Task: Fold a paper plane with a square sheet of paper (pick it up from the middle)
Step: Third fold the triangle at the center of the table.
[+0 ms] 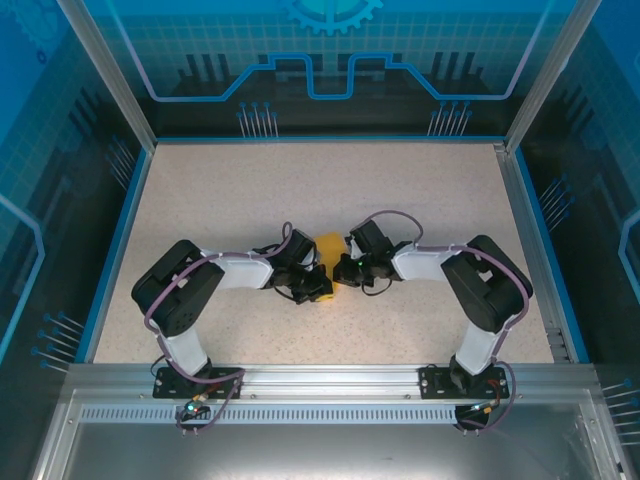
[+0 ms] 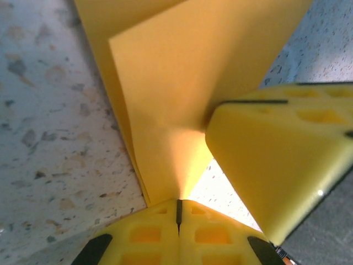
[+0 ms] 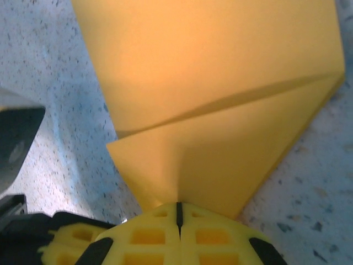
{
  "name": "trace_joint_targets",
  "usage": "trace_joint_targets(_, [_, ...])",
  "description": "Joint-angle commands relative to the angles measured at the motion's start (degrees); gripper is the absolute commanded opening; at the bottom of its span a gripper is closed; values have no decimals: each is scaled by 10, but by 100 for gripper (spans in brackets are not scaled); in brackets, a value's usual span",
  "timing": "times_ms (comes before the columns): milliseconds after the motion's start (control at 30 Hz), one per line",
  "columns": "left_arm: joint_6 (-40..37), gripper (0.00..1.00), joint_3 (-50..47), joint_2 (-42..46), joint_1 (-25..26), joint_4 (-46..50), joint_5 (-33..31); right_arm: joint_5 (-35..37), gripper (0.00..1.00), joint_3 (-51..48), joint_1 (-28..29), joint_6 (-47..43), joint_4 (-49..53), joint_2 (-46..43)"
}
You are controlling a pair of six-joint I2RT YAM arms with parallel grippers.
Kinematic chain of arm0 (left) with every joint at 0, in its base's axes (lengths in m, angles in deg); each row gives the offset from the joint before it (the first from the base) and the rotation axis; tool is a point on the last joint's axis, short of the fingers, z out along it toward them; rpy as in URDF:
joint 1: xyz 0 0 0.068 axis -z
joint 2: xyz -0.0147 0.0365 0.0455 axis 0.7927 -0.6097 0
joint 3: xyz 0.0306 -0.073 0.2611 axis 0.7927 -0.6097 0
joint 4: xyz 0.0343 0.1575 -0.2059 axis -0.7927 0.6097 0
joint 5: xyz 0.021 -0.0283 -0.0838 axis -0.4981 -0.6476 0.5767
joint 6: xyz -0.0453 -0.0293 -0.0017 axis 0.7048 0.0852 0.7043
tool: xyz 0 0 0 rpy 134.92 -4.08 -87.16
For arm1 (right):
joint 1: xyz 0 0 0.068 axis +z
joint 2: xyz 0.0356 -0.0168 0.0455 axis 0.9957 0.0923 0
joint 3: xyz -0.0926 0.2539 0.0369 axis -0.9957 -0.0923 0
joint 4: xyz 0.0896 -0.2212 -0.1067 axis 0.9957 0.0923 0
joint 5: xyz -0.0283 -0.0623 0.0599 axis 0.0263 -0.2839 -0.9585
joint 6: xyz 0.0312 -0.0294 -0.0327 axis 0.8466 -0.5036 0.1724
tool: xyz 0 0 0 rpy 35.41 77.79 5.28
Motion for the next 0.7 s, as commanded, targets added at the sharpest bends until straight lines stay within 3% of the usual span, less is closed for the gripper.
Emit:
trace_joint_targets(0, [-14, 1, -4, -18, 5, 40, -17, -29, 5, -24, -9, -35, -20, -20])
trace_joint_targets(300, [-20, 0, -1, -20, 6, 62, -24, -30, 5, -15, -10, -50, 5, 18])
trace_joint_targets(667, [-38, 0, 1, -27, 6, 129, -41, -25, 5, 26, -69, -83, 25, 58])
